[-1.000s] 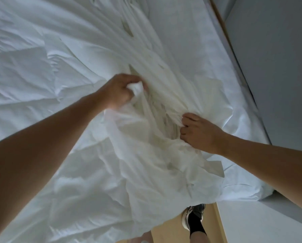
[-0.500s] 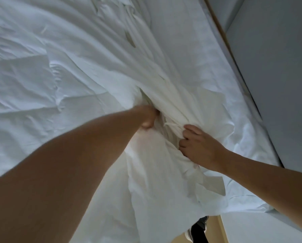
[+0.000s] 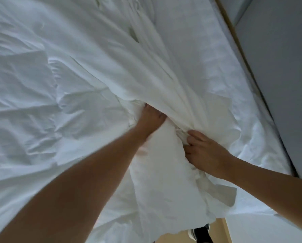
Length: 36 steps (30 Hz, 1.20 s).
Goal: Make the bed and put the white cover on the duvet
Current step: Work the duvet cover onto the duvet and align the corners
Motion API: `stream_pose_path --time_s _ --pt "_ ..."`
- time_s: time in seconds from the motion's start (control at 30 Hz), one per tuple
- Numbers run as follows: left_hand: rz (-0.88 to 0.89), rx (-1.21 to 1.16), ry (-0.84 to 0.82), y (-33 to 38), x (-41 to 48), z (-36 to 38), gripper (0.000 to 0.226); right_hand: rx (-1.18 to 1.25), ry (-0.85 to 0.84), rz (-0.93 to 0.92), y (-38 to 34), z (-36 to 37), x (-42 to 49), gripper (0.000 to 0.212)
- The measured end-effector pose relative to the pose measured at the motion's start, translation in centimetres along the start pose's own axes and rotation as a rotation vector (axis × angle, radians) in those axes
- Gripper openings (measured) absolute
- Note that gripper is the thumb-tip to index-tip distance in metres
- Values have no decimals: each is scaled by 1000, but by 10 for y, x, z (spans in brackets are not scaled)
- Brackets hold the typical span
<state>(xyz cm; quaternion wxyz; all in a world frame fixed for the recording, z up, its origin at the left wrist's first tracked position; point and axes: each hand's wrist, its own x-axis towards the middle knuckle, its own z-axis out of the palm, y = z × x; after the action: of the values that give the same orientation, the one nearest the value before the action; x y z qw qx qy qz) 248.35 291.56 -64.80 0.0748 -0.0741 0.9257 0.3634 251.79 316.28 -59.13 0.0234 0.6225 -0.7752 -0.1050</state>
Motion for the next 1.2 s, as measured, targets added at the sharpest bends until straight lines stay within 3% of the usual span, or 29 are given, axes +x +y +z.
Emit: stream_pose_path --time_s 0.1,0.2,0.27,0.33,0.4,0.47,0.63,0.77,0.83,0.9,0.97,1.0,1.07,1.13,1.2 --pt "-76 -74 -115 41 -62 -36 66 -20 -11 -29 3 0 -1 30" --pt "-248 59 -270 74 -152 -69 120 -16 -13 -39 2 -1 1 27" --pt "-232 213 -425 95 -196 -49 145 -12 -29 -39 3 -6 2 28" --pt "-65 392 -396 99 -203 -20 127 -19 -43 -53 4 -9 2 29" --pt "-10 344 -342 77 -177 -5 81 -14 -77 -73 4 -9 -2 27" --pt "-22 248 -309 55 -137 -16 57 -37 -97 -73 6 -6 -4 28" --pt "-278 136 288 14 -48 -106 44 5 24 -32 -5 -8 3 32" --pt "-354 171 82 53 -53 -69 78 87 118 5 -5 -7 2 29" --pt "-365 114 124 69 -79 -33 88 66 108 -10 -2 -3 -1 33" --pt "-214 34 314 75 -100 -19 89 69 108 -26 -2 -2 -3 32" --pt "99 54 433 77 -126 -18 78 64 123 -34 -1 1 -3 29" --pt "290 104 377 76 -144 -19 75 69 128 -36 -1 2 -3 26" --pt "579 276 75 60 -171 -22 79 72 132 -26 -1 2 -4 22" --pt "576 507 -103 30 -169 -22 78 63 128 -15 -2 2 -1 25" --pt "511 561 -70 19 -146 -19 59 87 126 -4 -5 1 -1 27"
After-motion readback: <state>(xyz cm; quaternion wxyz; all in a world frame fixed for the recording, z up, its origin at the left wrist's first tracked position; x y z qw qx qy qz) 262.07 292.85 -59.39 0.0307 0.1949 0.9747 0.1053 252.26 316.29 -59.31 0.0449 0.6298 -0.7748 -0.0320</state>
